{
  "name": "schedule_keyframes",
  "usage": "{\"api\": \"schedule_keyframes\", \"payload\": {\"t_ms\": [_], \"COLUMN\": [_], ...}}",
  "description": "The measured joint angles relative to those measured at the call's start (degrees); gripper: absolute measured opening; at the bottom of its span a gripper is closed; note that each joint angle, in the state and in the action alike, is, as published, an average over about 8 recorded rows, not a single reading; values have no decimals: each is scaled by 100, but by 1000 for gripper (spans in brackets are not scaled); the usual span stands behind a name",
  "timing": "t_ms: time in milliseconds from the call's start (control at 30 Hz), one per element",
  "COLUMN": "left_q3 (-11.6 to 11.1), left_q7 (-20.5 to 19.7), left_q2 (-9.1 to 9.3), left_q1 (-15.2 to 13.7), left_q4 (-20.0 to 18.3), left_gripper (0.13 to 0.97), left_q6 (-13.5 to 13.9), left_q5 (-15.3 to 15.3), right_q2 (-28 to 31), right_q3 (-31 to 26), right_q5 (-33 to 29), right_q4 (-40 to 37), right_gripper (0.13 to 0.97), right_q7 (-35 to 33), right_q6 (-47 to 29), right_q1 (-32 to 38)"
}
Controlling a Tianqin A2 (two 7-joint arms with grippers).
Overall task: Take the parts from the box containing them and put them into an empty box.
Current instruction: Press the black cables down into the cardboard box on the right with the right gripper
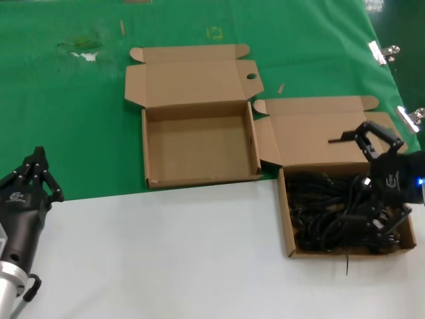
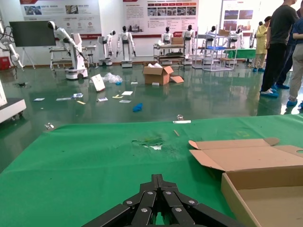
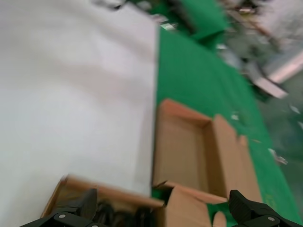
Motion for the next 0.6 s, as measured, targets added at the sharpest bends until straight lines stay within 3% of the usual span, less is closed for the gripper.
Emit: {"api": "schedule_keyframes", "payload": {"t_ms": [300, 600], "left_q3": [0, 0], "left_q7": [-1, -1], "left_q2": [0, 0], "left_q1": [0, 0], "left_q4": [0, 0], "left_gripper": [140, 140], "left_q6": [0, 0], "left_q5": [1, 2], "right_q2": [-158, -366], "right_q3": [-620, -995], "right_q5": [-741, -1251], "right_q4": [-701, -1401], "right_gripper": [966, 966], "right_q7": [-1001, -1866], "right_q6": [-600, -706], "right_q1": [898, 1298]}}
